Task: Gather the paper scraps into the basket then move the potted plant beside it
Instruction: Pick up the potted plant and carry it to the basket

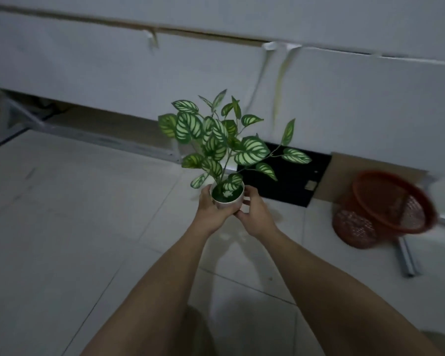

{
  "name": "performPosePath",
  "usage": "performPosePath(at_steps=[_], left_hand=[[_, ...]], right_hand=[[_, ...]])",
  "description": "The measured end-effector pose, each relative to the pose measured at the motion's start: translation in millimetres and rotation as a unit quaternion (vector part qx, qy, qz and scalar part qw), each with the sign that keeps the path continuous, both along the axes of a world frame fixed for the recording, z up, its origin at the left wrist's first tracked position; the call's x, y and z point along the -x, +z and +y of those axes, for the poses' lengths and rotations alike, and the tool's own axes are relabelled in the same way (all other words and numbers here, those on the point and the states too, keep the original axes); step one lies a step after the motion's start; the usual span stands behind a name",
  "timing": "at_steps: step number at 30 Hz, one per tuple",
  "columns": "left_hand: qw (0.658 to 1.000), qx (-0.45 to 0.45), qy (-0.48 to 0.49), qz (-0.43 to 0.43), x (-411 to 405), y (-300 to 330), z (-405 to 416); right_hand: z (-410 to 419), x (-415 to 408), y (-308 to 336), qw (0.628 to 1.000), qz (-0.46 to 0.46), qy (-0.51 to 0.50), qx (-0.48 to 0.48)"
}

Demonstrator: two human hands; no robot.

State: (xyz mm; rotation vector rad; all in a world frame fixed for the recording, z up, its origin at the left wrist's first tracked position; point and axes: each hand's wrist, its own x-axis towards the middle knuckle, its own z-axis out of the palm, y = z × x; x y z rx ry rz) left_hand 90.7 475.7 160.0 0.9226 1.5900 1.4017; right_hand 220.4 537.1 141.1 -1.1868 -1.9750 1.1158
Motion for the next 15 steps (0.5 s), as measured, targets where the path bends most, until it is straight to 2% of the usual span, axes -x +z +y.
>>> performPosePath(at_steps=[3,6,9,12,15], left_hand=[[0.997,-0.042,-0.072,-0.001,-44,11,21],[0.993,-0.042,-0.11,-0.006,-78,3,46],[0.992,-0.011,-0.125,-0.004,-106,-18,69],[0.989,0.039,-0.139,-0.014,-134,-48,95],[0.985,0.098,-0.137,-0.032,-157,-80,117]], right_hand=[[23,-52,4,0.999,-0.007,-0.032,0.001],[48,-96,-4,0.999,-0.035,-0.035,0.006],[69,-128,-19,0.998,-0.049,-0.033,0.034],[93,-158,-45,0.992,-0.036,-0.077,0.096],[115,-177,-77,0.992,-0.035,-0.079,0.095]])
